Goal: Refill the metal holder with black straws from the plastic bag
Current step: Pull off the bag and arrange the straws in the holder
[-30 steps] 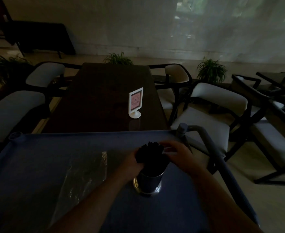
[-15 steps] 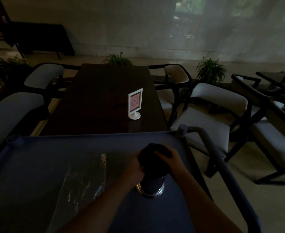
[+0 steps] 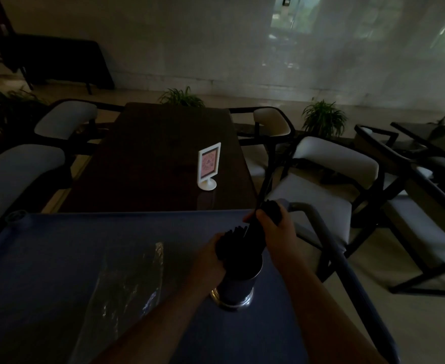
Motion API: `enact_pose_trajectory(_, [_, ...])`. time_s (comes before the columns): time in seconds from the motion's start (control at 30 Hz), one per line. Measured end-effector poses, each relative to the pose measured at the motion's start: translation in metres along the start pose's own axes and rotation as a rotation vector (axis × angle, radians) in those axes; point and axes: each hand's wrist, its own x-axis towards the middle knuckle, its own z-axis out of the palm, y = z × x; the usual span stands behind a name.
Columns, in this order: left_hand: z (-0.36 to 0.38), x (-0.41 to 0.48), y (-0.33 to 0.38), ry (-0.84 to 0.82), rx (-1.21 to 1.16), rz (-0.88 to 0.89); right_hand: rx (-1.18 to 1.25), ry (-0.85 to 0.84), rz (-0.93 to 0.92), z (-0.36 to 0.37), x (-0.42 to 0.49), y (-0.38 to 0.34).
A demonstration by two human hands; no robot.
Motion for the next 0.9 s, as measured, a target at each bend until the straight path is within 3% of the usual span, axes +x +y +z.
enact_pose_trajectory(0.33, [-0.02,-0.011,0.017,-0.045,-0.094,0.071,0.112,0.186,-0.124,-0.007,-0.005,-0.074])
enact_pose_trajectory(0.47, [-0.034,-0.021,0.039,0.061,-0.162,0.087,0.281,0.253,-0.209,-0.016,-0.011,-0.114])
enact_pose_trajectory(0.63, [-0.047,-0.054,0.066,0.221,-0.145,0.272,0.62,0.287,-0.181,-0.02,-0.031,-0.141])
enact_pose_trajectory(0.7, [-0.043,-0.066,0.078,0.106,-0.257,0.236,0.803,0.309,-0.108,-0.018,-0.038,-0.147])
enact_pose_trajectory(0.8, [-0.033,-0.081,0.096,-0.227,-0.513,0.176,1.014,0.294,0.03,-0.008,-0.053,-0.148])
enact_pose_trajectory(0.9, [-0.024,-0.091,0.11,-0.375,-0.797,0.181,1.132,0.24,0.151,0.011,-0.069,-0.136])
